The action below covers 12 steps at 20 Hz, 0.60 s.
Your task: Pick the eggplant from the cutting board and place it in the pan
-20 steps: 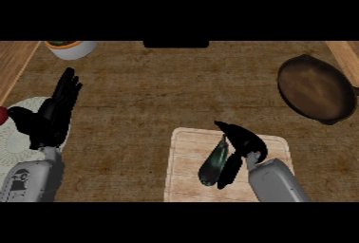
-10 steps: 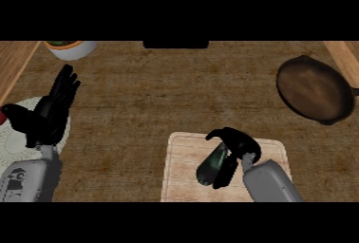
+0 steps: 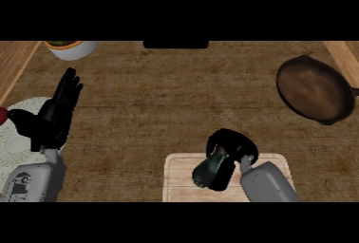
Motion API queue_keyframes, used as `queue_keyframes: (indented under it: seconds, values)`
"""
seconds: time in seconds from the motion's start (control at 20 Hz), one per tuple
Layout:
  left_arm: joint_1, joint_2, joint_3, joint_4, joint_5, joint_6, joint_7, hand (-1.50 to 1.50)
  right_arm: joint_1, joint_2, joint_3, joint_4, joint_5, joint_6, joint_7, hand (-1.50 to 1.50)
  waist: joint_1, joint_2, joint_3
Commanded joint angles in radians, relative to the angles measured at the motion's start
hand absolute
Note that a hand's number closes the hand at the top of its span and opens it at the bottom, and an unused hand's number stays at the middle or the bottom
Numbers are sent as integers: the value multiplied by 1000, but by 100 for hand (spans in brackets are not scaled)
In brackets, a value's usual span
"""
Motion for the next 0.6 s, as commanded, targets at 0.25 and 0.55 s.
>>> queue_keyframes:
  seconds: [0.25,0.55]
  values:
    - [27,-12,-3,15,-22,13,-34,0,192,-176,252,-286,220,-72,-196,150,-20,-4,4]
    - [37,20,27,1,-1,-6,-17,0,239,-339,174,-564,337,-314,-302,150,-36,-9,5]
